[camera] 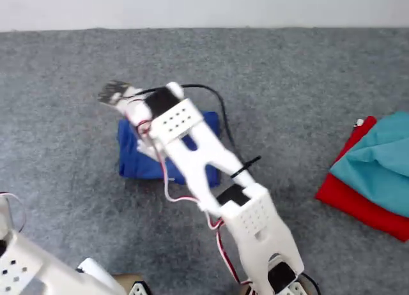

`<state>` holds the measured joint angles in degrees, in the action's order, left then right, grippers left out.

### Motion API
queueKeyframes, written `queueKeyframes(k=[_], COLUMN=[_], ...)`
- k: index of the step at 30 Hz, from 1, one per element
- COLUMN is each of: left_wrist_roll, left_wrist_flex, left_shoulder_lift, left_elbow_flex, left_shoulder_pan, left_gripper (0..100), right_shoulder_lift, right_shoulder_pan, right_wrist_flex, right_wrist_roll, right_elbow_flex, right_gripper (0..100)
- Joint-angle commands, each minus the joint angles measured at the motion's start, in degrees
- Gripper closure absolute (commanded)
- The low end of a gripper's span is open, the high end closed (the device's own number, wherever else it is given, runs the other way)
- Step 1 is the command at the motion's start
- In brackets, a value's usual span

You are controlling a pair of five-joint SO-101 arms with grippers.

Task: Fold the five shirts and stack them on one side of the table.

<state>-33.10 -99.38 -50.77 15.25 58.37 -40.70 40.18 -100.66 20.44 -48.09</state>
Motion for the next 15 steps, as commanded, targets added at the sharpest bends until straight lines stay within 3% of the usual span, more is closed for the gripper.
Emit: queueKeyframes(k=[1,10,15], left_wrist_roll=[0.6,0.6,0.4], left_wrist_flex=[-1.0,-1.0,-1.0], left_shoulder_lift=[-1.7,-2.5,-2.5], left_elbow_flex=[-0.1,0.0,0.0], left_shoulder_pan=[0.1,-0.1,0.3], left_gripper=[98,98,98], right_shoulder_lift=[2.2,-4.6,2.8], right_shoulder_pan=[-4.8,2.2,-1.6], right_wrist_flex=[-0.8,-2.0,-2.2], right_wrist_roll=[-0.1,-0.2,-1.9], right_elbow_flex=[5.2,5.9,5.4], right_gripper=[99.0,99.0,99.0])
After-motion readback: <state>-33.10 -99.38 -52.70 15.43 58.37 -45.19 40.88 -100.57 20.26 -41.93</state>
